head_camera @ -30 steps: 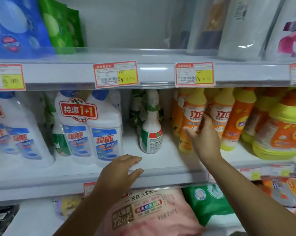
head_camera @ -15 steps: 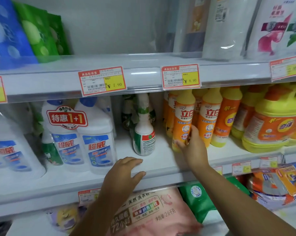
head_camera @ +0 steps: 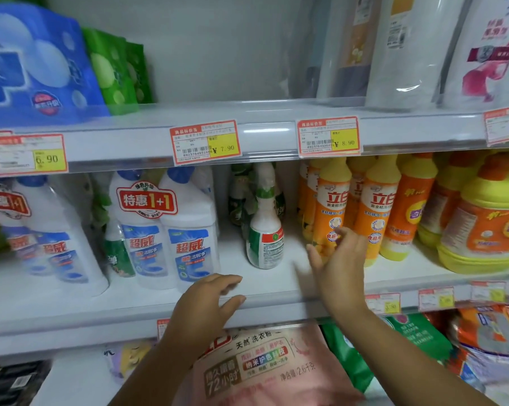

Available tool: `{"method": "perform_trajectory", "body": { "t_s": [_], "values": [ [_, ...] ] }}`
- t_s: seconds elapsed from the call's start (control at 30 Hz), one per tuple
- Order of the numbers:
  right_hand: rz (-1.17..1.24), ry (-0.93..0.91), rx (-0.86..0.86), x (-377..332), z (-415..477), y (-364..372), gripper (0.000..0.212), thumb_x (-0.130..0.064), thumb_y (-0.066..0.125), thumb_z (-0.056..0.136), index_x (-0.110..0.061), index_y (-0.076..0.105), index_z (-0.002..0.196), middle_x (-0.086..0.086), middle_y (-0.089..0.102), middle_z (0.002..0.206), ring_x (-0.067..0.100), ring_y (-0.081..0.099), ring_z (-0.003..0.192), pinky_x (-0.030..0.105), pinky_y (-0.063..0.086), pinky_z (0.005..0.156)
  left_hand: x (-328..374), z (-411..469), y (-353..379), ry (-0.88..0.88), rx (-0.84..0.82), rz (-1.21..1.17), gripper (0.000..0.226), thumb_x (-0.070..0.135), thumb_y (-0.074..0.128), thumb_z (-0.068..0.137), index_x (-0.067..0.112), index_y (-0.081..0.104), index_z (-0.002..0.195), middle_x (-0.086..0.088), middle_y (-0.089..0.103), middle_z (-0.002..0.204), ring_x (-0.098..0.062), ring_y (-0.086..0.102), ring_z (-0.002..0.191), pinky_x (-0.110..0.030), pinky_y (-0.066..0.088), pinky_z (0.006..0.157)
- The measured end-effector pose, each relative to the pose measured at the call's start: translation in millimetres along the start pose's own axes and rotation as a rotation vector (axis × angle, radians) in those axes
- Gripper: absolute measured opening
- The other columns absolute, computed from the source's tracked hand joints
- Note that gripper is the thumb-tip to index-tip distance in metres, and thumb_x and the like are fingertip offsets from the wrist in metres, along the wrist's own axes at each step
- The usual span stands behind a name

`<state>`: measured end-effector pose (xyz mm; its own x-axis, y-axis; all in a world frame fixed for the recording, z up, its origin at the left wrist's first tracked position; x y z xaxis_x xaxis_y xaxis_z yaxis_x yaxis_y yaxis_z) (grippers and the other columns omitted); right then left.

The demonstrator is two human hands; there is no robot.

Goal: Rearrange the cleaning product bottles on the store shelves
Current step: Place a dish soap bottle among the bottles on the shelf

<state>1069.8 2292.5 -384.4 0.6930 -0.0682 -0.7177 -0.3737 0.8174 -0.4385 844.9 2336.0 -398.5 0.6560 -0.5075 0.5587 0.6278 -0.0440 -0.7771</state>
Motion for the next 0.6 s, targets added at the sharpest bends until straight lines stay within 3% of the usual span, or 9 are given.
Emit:
{"method": "perform_trajectory", "body": {
  "t_s": [0.1, 0.2, 0.3, 0.47, 0.6],
  "values": [
    [0.052, -0.122, -0.205, -18.4, -12.5, 9.3, 0.055, -0.027, 0.071, 0.082, -0.009, 0.045, 0.127, 0.003, 0.044, 0.115, 0.021, 0.047, 0.11, 0.028, 0.039, 0.092, -1.2, -2.7, -7.7, -0.006, 0.025, -0.01, 0.036, 0.037, 0.063, 0.084, 0.035, 0.059, 0.119, 0.022, 0.06, 0.103, 0.004, 0.052, 0.093, -0.017, 0.042, 0.085],
    [0.105, -0.089, -0.389, -26.6, -10.4, 29.8, 0.07, -0.036, 0.072, 0.08, -0.016, 0.038, 0.137, 0.003, 0.045, 0.132, 0.015, 0.046, 0.118, 0.026, 0.039, 0.096, -3.9, -4.8, -13.5, -0.01, 0.037, -0.006, 0.036, 0.038, 0.063, 0.084, 0.034, 0.059, 0.12, 0.022, 0.058, 0.104, 0.001, 0.052, 0.097, -0.017, 0.04, 0.087],
    [0.155, -0.042, -0.39, -34.6, -3.0, 52.9, 0.08, -0.038, 0.079, 0.07, -0.017, 0.039, 0.137, 0.004, 0.049, 0.129, 0.013, 0.048, 0.11, 0.026, 0.041, 0.092, -10.7, -6.9, -19.5, -0.032, 0.051, 0.008, 0.036, 0.039, 0.062, 0.084, 0.035, 0.058, 0.12, 0.022, 0.056, 0.107, 0.002, 0.048, 0.099, -0.017, 0.038, 0.089],
    [0.128, 0.075, -0.264, -39.7, 7.9, 81.4, 0.089, -0.04, 0.086, 0.061, -0.01, 0.039, 0.131, 0.011, 0.051, 0.121, 0.029, 0.053, 0.11, 0.044, 0.048, 0.091, -24.7, -13.3, -31.6, -0.066, 0.071, 0.03, 0.038, 0.04, 0.062, 0.084, 0.038, 0.057, 0.122, 0.024, 0.055, 0.11, 0.004, 0.045, 0.103, -0.013, 0.031, 0.085],
    [0.152, 0.062, -0.253, -37.5, 11.1, 85.3, 0.084, -0.032, 0.088, 0.059, -0.007, 0.04, 0.124, 0.013, 0.052, 0.118, 0.031, 0.055, 0.106, 0.039, 0.047, 0.083, -32.1, -18.0, -40.1, -0.095, 0.081, 0.04, 0.038, 0.039, 0.063, 0.083, 0.036, 0.058, 0.121, 0.022, 0.057, 0.111, 0.001, 0.048, 0.104, -0.019, 0.038, 0.091]
  ]
}}
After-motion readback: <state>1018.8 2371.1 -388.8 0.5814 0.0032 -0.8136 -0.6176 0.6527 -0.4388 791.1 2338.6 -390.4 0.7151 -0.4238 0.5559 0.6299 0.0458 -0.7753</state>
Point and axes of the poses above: each hand's wrist, its own z-axis towards the middle knuckle, its own y-axis out of the palm, x = y × z, the point moved 1 cm from there along z, towards the middle knuckle
